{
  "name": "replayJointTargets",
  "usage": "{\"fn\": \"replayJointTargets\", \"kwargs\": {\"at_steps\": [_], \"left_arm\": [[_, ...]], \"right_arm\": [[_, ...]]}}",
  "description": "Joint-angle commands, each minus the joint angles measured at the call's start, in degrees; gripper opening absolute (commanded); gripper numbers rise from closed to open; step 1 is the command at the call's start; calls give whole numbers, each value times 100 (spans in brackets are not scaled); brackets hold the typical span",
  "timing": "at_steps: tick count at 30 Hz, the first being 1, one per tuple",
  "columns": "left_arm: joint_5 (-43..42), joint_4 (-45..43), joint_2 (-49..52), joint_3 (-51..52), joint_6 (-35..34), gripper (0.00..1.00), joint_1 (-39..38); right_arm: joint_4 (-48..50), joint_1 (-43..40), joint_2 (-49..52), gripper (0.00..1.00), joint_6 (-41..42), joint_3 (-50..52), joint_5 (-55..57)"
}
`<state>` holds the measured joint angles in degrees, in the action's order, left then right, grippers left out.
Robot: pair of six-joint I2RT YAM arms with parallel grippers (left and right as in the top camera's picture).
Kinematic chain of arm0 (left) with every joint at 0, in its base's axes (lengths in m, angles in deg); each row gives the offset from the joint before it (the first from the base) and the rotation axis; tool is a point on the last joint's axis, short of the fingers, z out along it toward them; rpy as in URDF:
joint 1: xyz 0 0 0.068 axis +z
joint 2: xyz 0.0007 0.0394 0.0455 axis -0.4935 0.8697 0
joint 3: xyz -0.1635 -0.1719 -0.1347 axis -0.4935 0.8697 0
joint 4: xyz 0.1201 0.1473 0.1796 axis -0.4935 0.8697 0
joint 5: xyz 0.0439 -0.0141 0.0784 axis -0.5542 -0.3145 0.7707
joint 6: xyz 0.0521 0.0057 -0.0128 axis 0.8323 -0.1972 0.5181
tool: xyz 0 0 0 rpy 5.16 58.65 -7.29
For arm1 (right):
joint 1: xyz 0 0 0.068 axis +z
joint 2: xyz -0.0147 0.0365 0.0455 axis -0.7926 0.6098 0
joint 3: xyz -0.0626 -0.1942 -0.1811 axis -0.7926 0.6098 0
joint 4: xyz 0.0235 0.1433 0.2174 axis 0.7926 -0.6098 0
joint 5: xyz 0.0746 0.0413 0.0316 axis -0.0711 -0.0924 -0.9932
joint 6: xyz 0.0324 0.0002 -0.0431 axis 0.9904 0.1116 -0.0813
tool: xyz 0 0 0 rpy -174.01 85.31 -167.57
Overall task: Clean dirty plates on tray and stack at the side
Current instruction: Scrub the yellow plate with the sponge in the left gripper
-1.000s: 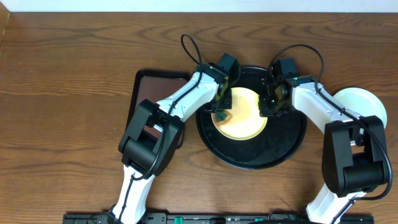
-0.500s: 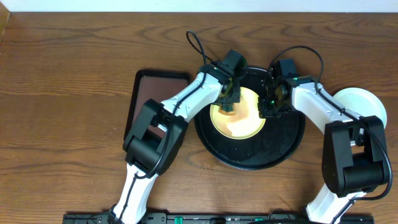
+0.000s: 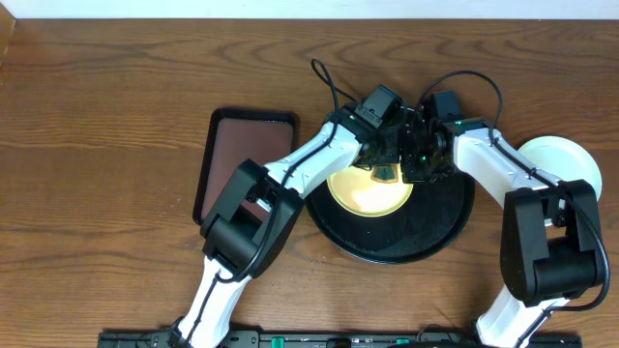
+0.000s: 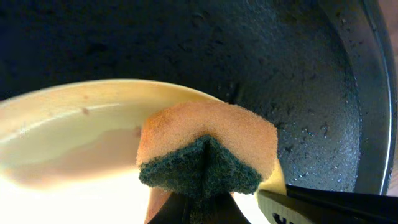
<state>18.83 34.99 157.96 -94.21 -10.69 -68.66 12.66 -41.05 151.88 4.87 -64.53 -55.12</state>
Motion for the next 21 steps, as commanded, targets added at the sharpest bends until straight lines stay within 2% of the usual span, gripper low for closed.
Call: {"fn": "replayJointTargets", "kwargs": {"at_steps": [1, 9, 16, 19, 21], "left_arm": [[396, 192, 120, 44, 269, 7, 330], [1458, 728, 120, 44, 1252, 8, 931], [1729, 1926, 118, -44, 1239, 8, 833], [1720, 2426, 116, -76, 929, 7, 748], [1362, 2721, 118, -76, 691, 7, 708]], "right_arm": [[-90, 138, 31, 1, -2, 122, 44], [-157, 138, 31, 1, -2, 125, 44], [-153, 138, 31, 1, -2, 122, 46], [-160, 138, 31, 1, -2, 122, 46], [-155, 136, 31, 1, -2, 125, 46]]}}
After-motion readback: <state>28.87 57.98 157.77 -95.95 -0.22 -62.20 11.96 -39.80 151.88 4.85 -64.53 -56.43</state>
